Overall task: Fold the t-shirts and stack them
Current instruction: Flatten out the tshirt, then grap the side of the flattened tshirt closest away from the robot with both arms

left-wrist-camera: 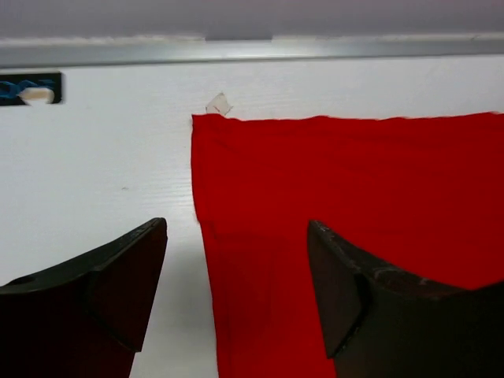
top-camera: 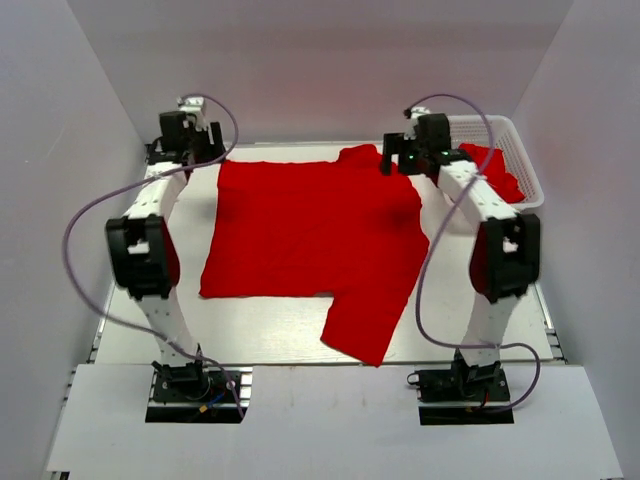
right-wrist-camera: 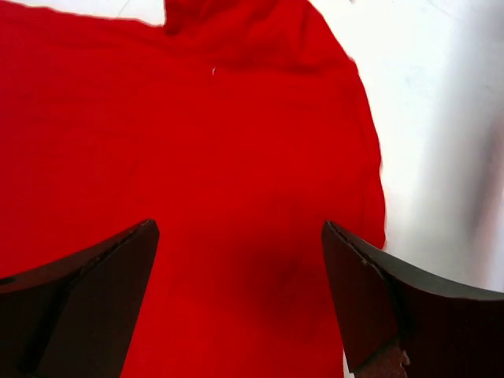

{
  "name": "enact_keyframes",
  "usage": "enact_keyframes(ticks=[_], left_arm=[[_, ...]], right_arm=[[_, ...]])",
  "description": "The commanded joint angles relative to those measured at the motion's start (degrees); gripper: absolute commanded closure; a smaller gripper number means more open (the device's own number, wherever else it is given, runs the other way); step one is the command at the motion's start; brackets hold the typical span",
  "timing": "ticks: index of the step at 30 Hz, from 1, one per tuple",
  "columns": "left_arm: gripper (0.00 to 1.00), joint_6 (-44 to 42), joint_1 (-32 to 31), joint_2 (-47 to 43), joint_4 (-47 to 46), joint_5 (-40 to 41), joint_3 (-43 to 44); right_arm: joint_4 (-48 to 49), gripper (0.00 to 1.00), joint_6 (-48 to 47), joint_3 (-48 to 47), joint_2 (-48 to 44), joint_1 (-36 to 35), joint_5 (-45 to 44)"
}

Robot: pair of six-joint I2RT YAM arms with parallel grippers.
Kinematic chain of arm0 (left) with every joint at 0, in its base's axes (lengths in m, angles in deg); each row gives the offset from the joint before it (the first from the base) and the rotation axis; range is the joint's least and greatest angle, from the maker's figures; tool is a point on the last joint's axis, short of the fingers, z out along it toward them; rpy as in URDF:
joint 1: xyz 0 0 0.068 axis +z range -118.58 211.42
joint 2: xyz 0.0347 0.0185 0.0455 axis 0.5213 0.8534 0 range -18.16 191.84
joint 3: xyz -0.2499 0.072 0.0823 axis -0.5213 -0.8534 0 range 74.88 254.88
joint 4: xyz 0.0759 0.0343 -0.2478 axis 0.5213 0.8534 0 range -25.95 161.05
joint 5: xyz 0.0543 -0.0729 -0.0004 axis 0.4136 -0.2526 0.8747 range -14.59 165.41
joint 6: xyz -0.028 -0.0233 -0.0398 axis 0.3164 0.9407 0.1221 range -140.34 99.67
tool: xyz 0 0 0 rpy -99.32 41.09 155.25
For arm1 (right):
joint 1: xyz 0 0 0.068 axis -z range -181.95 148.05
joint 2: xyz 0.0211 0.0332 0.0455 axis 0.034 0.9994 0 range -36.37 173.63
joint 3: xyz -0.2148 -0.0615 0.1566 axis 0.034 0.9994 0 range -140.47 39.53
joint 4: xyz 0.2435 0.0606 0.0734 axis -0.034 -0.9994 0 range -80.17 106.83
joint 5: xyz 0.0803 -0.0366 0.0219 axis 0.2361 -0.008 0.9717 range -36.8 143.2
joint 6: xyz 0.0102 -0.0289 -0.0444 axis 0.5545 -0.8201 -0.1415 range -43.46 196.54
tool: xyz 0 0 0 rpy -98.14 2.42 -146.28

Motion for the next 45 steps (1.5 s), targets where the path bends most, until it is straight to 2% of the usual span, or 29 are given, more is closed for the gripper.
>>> enact_keyframes(ticks=[1,3,4,5,8,11,14,17,19,25,30,31,34,41,45], left_arm=[[0.17,1.4,-0.2,-19.7,-1.2,0.3,-7.3],[0.17,3.3,-0.2,-25.4,1.0,0.3,-13.7],[0.17,5.1,-0.2,-28.2,1.6,0.3,-16.1],[0.17,6.0,-0.2,-33.9,2.5,0.3,-18.8],[0.17,9.3,-0.2,-41.2,7.4,2.1,-29.0],[0.17,13.4,-0.2,-49.9,12.5,7.3,-36.9],[0.17,16.7,-0.2,-57.5,16.3,10.3,-43.3],[0.17,18.9,0.9,-61.4,20.6,11.8,-47.6],[0.17,21.2,0.9,-62.1,22.4,14.2,-50.5],[0.17,26.5,0.9,-60.5,23.0,15.0,-58.1],[0.17,30.4,0.9,-60.5,24.2,18.2,-60.7],[0.21,31.5,0.9,-60.5,24.7,18.7,-60.7],[0.23,32.7,0.9,-59.8,24.1,20.1,-61.7],[0.35,33.8,0.9,-53.1,19.3,19.3,-65.4],[0.43,33.8,0.9,-53.1,17.4,19.9,-66.5]], right_arm=[[3.5,0.11,3.2,9.3,-15.3,0.3,-0.2],[2.7,0.11,4.6,13.2,-19.2,0.3,-2.2],[2.6,0.11,5.3,17.6,-25.2,0.2,-3.2],[2.8,0.11,6.2,22.1,-27.2,0.4,-3.1],[2.4,0.11,8.7,32.7,-37.7,-0.5,-1.5],[-0.1,0.11,12.9,44.7,-47.3,-1.3,-0.7],[-2.1,0.11,16.0,52.9,-56.7,-2.4,-1.5],[-5.9,0.11,18.0,56.3,-60.0,-3.2,-1.9],[-9.3,0.12,19.5,59.1,-61.4,-3.9,-1.7],[-14.7,0.12,22.5,63.7,-63.7,-5.2,-0.3],[-15.1,0.13,24.2,66.6,-63.6,-6.8,1.3],[-14.9,0.13,24.5,67.2,-63.3,-6.9,2.3],[-14.8,0.13,24.9,67.9,-62.5,-8.2,1.9],[-16.3,0.13,26.3,68.3,-61.3,-10.3,1.2],[-15.8,0.13,27.5,67.4,-59.7,-11.3,1.7]])
